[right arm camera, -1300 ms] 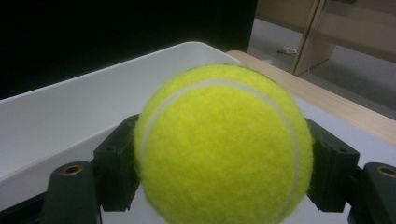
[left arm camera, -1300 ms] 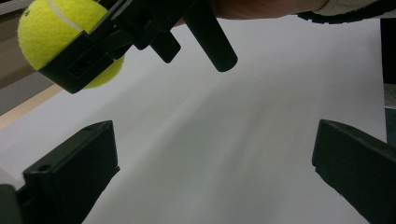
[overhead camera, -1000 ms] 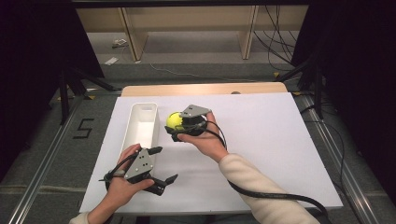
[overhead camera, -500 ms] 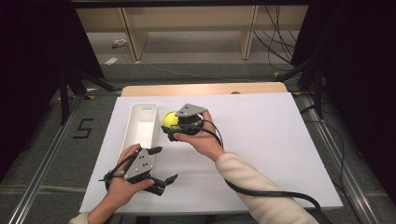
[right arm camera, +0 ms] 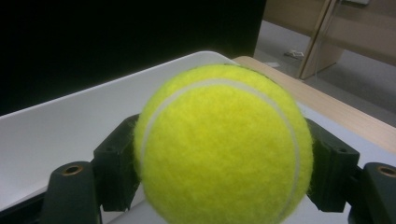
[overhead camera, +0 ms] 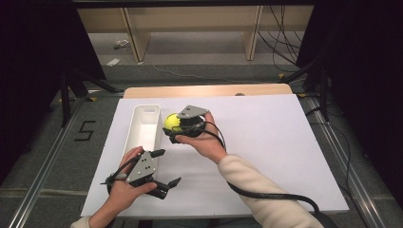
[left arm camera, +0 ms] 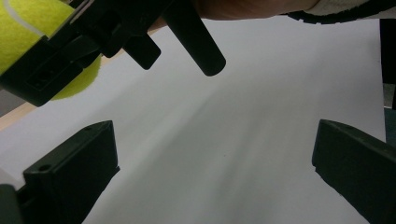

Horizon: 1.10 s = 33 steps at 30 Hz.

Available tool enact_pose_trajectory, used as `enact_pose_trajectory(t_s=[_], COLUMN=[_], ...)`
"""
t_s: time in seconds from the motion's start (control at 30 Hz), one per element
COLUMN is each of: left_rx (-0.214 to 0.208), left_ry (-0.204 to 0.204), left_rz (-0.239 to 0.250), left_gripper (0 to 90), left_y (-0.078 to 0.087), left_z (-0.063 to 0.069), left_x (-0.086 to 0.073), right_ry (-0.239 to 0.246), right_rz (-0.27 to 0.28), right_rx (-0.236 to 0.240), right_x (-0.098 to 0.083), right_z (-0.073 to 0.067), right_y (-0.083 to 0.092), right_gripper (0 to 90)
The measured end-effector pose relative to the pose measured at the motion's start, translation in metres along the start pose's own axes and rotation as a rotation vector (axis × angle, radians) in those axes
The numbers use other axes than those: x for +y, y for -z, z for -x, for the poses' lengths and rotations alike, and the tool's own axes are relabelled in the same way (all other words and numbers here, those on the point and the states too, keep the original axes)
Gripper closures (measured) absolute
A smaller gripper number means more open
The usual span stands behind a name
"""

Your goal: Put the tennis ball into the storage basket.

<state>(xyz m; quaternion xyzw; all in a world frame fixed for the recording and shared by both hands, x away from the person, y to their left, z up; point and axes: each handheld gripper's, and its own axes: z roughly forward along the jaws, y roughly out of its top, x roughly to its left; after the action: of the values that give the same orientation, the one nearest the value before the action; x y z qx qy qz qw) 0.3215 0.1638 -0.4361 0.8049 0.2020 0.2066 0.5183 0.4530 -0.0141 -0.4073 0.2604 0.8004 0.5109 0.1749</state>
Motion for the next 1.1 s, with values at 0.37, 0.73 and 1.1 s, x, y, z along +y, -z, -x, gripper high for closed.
enact_pose_trajectory(t_s=[0.37, 0.73, 1.1], left_rx=[0.001, 0.000, -0.001], left_ry=[-0.001, -0.001, 0.000], left_rz=[0.000, -0.002, -0.001], left_gripper=[0.0, 0.0, 0.0], left_y=[0.0000, -0.0003, -0.0004], left_z=[0.0001, 0.0006, 0.0004], left_x=[0.0002, 0.0002, 0.0001], right_ry=[-0.001, 0.001, 0.002], right_rz=[0.001, -0.002, -0.006], right_rx=[0.004, 0.009, 0.015], right_x=[0.0033, 0.0051, 0.0079], right_z=[-0.0018, -0.0036, -0.0051], right_y=[-0.0027, -0.0051, -0.0077], right_gripper=[26.2, 26.2, 26.2])
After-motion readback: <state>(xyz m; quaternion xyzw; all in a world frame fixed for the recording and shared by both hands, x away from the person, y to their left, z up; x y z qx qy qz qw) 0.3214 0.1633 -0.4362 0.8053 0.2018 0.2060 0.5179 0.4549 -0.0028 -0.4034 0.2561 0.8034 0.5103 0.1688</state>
